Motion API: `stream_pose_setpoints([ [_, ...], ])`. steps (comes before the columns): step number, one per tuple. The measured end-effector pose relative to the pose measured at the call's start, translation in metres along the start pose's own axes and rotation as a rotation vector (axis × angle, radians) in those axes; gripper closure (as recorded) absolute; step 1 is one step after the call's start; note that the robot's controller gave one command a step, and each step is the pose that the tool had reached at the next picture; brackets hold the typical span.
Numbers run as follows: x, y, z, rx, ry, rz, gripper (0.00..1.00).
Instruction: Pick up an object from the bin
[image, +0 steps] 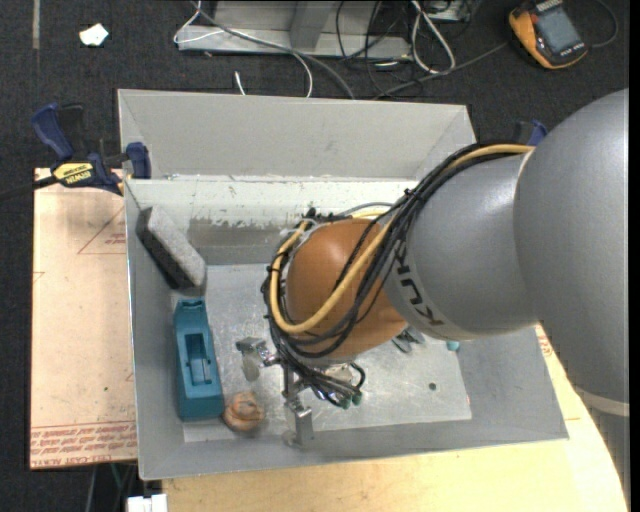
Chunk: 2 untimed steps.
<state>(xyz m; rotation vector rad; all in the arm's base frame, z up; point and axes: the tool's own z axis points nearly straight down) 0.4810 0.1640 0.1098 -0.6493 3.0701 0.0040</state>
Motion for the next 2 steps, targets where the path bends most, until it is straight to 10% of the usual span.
stream_pose_setpoints([
  [1, 0.000, -0.001, -0.021, 0.000, -0.007, 0.034, 0.00],
  [2, -0.012, 0.015, 0.037, 0.005, -0.029, -0.092, 0.00],
])
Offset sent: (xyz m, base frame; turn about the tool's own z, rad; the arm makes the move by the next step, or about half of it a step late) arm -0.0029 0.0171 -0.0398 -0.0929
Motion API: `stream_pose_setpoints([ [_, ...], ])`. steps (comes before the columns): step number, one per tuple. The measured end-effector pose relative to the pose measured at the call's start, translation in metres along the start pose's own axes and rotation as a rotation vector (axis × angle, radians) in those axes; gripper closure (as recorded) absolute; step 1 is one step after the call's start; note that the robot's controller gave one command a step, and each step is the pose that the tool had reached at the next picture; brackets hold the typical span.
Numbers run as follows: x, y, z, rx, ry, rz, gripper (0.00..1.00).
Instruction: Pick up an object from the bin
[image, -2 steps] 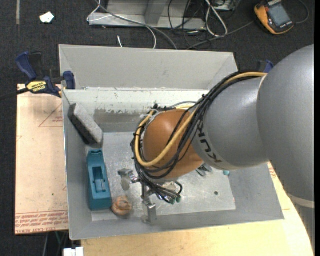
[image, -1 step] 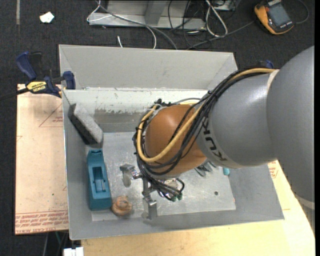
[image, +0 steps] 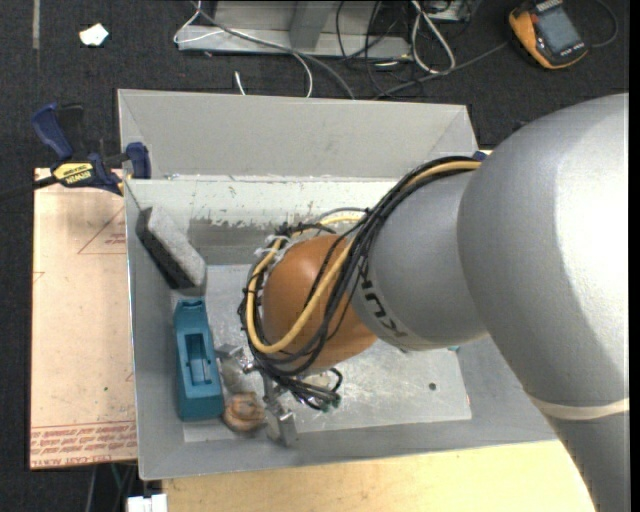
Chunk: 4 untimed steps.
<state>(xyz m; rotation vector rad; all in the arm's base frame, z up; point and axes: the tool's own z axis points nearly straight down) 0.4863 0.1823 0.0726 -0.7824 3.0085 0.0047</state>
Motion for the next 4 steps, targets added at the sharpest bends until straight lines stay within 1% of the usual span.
stream_pose_setpoints([
  [1, -0.009, 0.009, -0.005, 0.007, -0.013, -0.041, 1.00],
  [2, -0.009, 0.009, -0.006, 0.007, -0.013, -0.042, 1.00],
  [3, -0.004, 0.011, -0.031, 0.002, 0.008, -0.045, 1.00],
  [4, -0.008, 0.012, -0.071, 0.001, -0.002, -0.045, 1.00],
])
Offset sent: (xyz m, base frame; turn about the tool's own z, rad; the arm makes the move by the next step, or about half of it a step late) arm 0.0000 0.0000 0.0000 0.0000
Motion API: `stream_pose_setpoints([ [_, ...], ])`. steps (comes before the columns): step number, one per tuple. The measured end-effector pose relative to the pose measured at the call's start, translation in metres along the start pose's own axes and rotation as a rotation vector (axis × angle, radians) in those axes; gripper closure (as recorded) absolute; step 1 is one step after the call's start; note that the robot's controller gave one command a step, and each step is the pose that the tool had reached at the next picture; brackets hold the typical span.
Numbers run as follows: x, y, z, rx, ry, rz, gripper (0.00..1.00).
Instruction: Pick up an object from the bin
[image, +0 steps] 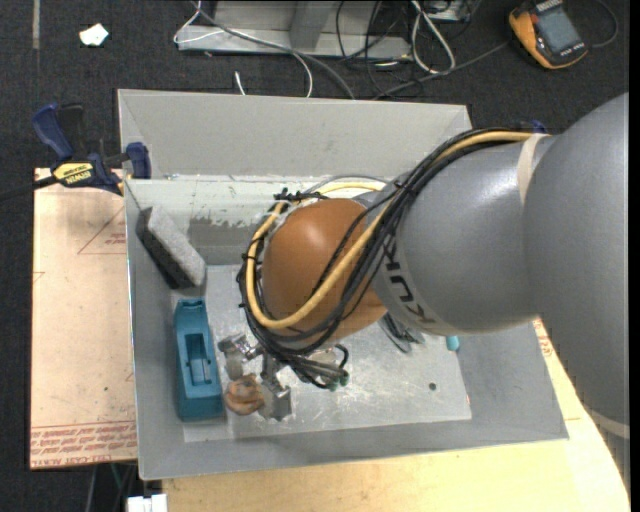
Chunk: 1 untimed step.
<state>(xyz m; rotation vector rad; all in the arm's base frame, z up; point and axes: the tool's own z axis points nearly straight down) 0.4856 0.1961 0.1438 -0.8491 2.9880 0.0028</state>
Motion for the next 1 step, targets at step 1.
stream_pose_setpoints([
  [1, 0.0000, 0.0003, -0.0384, -0.002, 0.007, 0.000, 1.00],
])
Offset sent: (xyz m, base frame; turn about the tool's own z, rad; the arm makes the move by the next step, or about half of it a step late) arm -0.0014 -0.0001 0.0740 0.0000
